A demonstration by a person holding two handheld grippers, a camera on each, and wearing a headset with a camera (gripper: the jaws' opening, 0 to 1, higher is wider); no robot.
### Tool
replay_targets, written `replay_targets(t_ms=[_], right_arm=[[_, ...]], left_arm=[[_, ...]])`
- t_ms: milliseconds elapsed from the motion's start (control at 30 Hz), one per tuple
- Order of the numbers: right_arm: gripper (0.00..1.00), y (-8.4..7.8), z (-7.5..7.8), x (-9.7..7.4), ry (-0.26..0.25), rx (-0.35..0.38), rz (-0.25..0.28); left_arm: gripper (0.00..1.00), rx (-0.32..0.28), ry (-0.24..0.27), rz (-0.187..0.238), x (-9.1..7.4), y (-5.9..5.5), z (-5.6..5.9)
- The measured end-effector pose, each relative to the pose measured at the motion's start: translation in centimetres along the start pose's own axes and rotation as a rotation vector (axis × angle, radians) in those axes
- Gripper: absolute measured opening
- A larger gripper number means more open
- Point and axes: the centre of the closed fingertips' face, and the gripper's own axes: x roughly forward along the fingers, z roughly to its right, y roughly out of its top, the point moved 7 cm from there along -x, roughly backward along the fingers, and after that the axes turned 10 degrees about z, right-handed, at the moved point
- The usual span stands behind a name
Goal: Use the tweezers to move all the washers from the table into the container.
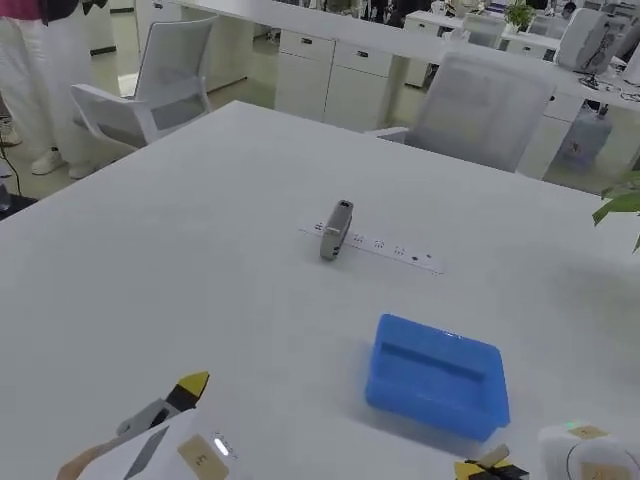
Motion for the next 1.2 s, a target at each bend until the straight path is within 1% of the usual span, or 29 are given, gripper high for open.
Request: replay_targets(t_ms=[100, 200, 400, 433, 600, 767, 900, 1100, 1133, 1200], right_arm=[[0.02, 0.4, 0.2, -0.2, -0.002, 0.007, 0.009], [0.02, 1.3, 0.1, -0.6, 0.003, 0.016, 0.027], [0.02, 2.6, 0.5, -1.3, 0.004, 0.015, 0.061], [0.02, 2.9, 0.4, -1.5, 0.003, 0.015, 0.067], [0.02, 3.3, 0.9, -1.6, 0.004, 0.032, 0.084], [0.01, 3.8, 1.0, -1.7, 0.006, 0.043, 0.097], [0.01, 5.0, 1.0, -1.7, 0.008, 0.031, 0.121], [0.01, 7.3, 1.4, -1.4, 0.009, 0.009, 0.169], [0.01, 7.7, 1.5, -1.2, 0.007, -0.003, 0.179], [0.01, 8.3, 2.3, -0.6, 0.002, -0.01, 0.19]], left_arm=[[0.97, -0.009, 0.004, 0.003, 0.0, 0.0, -0.1], [0.97, -0.014, 0.006, 0.011, -0.1, 0.1, -0.2], [0.97, -0.006, 0.003, 0.014, -0.1, 0.1, -0.1], [0.97, -0.006, 0.001, 0.013, -0.1, 0.1, -0.1], [0.96, -0.003, 0.003, 0.011, -0.1, 0.1, -0.1], [0.96, -0.005, 0.007, 0.008, -0.1, 0.0, -0.2], [0.96, 0.0, 0.007, 0.004, -0.1, 0.0, -0.2], [0.96, 0.002, 0.009, -0.001, -0.1, -0.1, -0.2], [0.96, 0.002, 0.009, -0.001, -0.1, -0.1, -0.2], [0.96, 0.004, 0.012, -0.004, -0.1, -0.1, -0.2]])
